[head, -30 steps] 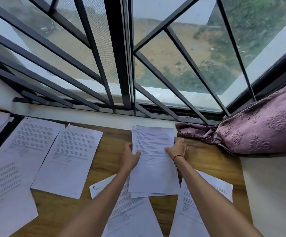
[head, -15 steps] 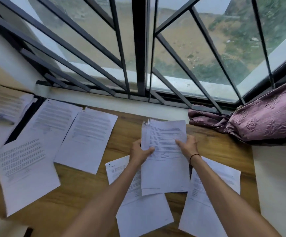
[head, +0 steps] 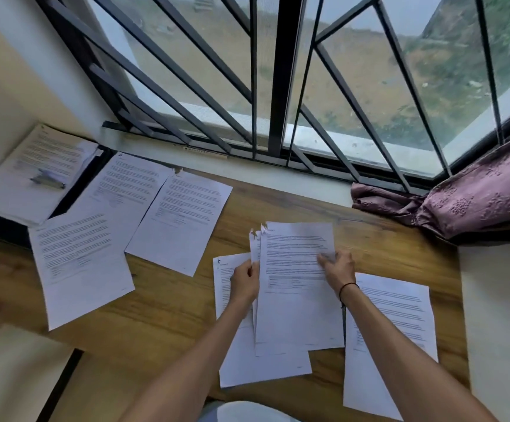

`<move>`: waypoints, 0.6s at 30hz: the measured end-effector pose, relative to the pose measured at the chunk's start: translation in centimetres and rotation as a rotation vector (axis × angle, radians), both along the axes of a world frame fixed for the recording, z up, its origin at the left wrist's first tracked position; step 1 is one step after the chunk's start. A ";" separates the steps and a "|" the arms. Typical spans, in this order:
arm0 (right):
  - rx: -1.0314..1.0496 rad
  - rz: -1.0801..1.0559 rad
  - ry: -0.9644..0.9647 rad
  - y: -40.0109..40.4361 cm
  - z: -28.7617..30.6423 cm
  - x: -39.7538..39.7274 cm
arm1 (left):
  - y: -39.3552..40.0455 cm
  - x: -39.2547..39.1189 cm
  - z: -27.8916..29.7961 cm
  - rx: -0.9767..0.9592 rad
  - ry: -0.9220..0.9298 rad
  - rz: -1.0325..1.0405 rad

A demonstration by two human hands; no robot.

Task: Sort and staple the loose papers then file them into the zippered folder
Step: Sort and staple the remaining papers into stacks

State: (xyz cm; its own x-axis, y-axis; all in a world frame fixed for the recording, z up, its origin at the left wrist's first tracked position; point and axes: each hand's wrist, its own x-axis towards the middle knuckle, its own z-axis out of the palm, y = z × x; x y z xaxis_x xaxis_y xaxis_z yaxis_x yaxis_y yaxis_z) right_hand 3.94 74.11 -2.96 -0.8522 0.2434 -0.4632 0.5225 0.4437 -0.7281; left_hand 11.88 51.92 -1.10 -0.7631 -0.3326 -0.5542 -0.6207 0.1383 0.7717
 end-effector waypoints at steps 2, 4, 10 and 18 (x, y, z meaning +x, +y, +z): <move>-0.004 0.015 -0.024 -0.5 -0.1 0.7 | -0.6 0.7 0.0 -0.013 0.005 0.022; 0.013 0.024 -0.036 -1.0 -0.3 1.1 | -1.3 1.2 -0.2 -0.007 -0.001 0.034; -0.003 0.031 -0.052 -2.8 0.0 1.8 | -3.5 2.1 -0.9 -0.047 0.005 0.074; 0.086 0.023 -0.024 -4.5 -0.6 2.4 | -7.7 3.2 -1.3 -0.324 -0.074 0.192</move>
State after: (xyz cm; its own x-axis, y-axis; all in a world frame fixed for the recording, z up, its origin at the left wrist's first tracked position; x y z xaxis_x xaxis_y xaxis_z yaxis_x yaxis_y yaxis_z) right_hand 6.32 69.58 -3.53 -0.8468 0.2636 -0.4620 0.5284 0.5157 -0.6744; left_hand 15.12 44.19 -2.38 -0.6321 -0.6324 -0.4477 -0.7111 0.2440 0.6593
